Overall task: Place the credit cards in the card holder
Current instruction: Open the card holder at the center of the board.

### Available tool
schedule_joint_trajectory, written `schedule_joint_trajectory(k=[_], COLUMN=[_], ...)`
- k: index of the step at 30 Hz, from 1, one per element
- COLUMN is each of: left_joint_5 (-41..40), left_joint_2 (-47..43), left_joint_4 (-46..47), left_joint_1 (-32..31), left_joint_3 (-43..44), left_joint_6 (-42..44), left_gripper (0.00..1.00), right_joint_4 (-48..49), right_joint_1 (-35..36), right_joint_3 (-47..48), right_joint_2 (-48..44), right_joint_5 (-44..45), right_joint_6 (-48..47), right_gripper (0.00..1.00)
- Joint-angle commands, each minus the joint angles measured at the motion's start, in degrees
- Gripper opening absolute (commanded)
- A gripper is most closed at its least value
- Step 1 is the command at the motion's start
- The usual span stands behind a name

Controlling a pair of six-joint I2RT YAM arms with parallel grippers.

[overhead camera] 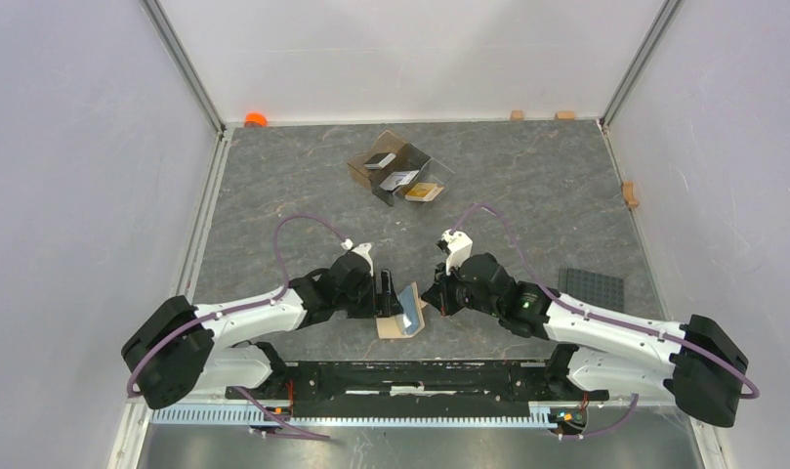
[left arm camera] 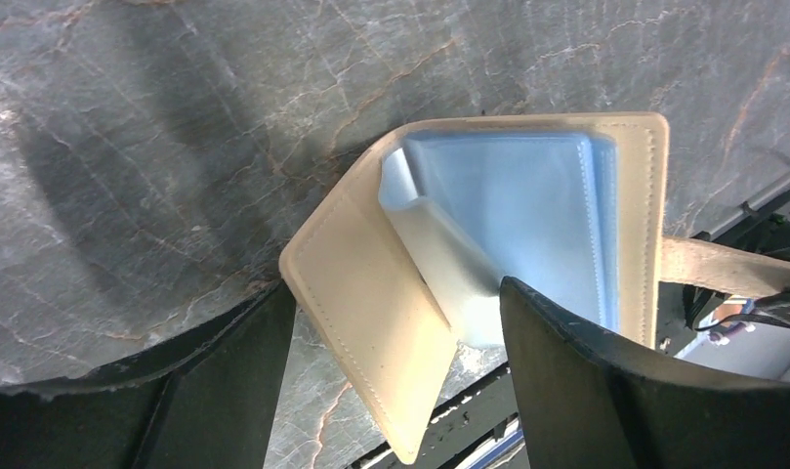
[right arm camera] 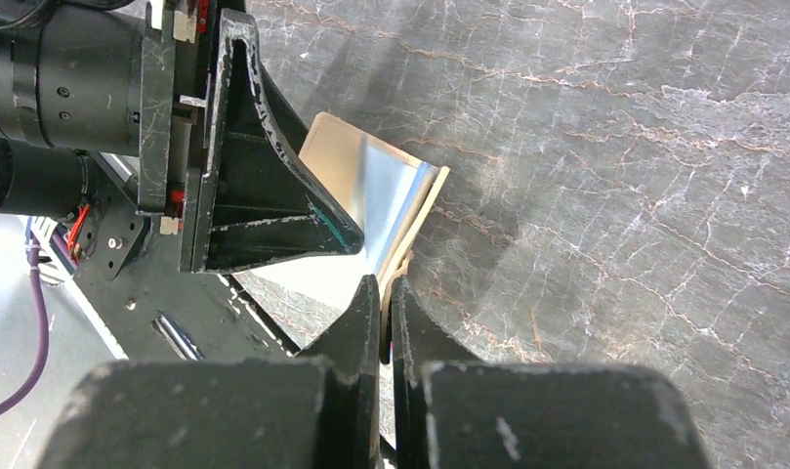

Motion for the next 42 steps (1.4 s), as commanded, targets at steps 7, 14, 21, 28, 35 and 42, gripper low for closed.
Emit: schedule_joint_trajectory(k=[7,14,21,28,35,42], left_joint_5=[-8.1,-13.0,-10.9,0.7,5.8,5.2], left_joint_2=[-4.5,-14.5,-22.4,-15.0,-3.3,3.3], left_joint_4=[-8.5,-15.0,-16.5,-4.1,8.1,10.4], left_joint_1=[-0.2,-0.1,-0.1,-0.4,-2.0,-2.1], left_joint_3=[-1.0,-4.1,3.3,8.1,7.3,6.2], left_joint_6=[0.6,-1.7,0.2,-1.5,-3.8,-4.2], left_gripper=[0.82,0.83,0.83,0.80,0.67,0.60], right_joint_4=[-4.1,-5.5,-5.5,-4.4,-4.3,-4.0], right_joint_1=[0.5,0.5,0.6,0.7,0.7,0.6], right_joint_3=[2.4,1.6,1.0,0.3,0.1,0.1], right_joint_2=[-2.7,-3.6,-4.1,-4.6,-4.7,-4.4], right_joint_5=[7.2,7.9,7.8,7.2,7.3,7.0], right_joint_6=[-1.0,-0.8,-0.8,-0.6,-0.6,-0.7], right_gripper=[0.00,0.00,0.00,0.00,0.00,0.00])
